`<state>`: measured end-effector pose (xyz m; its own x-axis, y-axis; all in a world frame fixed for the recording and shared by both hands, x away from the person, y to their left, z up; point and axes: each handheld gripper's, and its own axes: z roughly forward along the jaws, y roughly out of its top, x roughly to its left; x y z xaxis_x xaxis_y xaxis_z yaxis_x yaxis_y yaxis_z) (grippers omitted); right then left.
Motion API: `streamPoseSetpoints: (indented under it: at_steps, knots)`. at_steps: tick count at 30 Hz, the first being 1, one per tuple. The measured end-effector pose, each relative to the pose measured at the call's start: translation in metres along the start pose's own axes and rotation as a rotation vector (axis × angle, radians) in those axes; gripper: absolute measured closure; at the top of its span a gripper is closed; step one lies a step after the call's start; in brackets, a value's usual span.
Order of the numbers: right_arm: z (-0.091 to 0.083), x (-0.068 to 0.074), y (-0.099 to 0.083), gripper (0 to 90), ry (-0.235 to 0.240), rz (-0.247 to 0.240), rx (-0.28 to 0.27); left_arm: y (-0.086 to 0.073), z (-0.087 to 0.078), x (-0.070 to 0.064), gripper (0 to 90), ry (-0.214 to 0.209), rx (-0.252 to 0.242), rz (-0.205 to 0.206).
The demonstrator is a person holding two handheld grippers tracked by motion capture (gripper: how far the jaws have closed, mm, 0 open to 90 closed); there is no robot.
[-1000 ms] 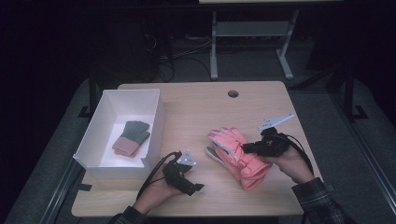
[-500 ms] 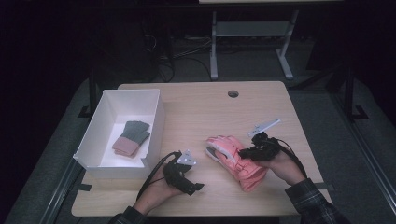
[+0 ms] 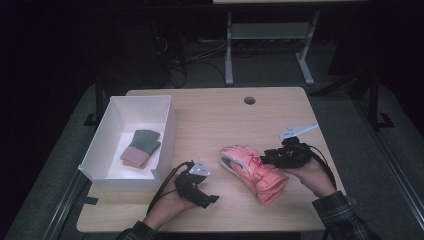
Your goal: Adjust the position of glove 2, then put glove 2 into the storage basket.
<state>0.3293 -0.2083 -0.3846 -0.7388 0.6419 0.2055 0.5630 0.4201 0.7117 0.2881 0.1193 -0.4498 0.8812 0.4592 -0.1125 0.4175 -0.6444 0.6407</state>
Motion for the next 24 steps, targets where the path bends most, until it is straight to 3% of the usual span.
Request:
streamPoseSetpoints:
  at_steps: [2,6,9,15,19,20,24]
  knots:
    - [-0.01,-0.004,-0.001,73.3,-0.009,0.009,-0.028,0.0,-0.002,0.0,16.8,0.005,0.001,-0.002]
    - [-0.026,-0.017,-0.009,88.3,-0.055,0.015,-0.032,0.001,-0.007,-0.002,35.5,-0.009,-0.029,-0.028]
    - [-0.031,-0.025,-0.02,89.9,-0.085,0.034,-0.015,0.003,-0.01,-0.002,54.3,-0.037,-0.045,-0.045]
    - [-0.033,-0.033,-0.053,90.0,-0.135,0.035,0.022,0.007,-0.01,-0.003,89.7,-0.07,-0.024,-0.028]
    - [-0.027,-0.033,-0.067,90.0,-0.154,0.025,0.051,0.009,-0.007,-0.006,89.7,-0.069,-0.015,-0.031]
    - [-0.025,-0.033,-0.07,90.0,-0.15,0.021,0.061,0.009,-0.007,-0.005,89.7,-0.068,-0.006,-0.021]
    - [-0.006,-0.03,-0.079,90.0,-0.127,-0.016,0.127,0.014,-0.002,-0.003,89.6,-0.082,-0.024,-0.049]
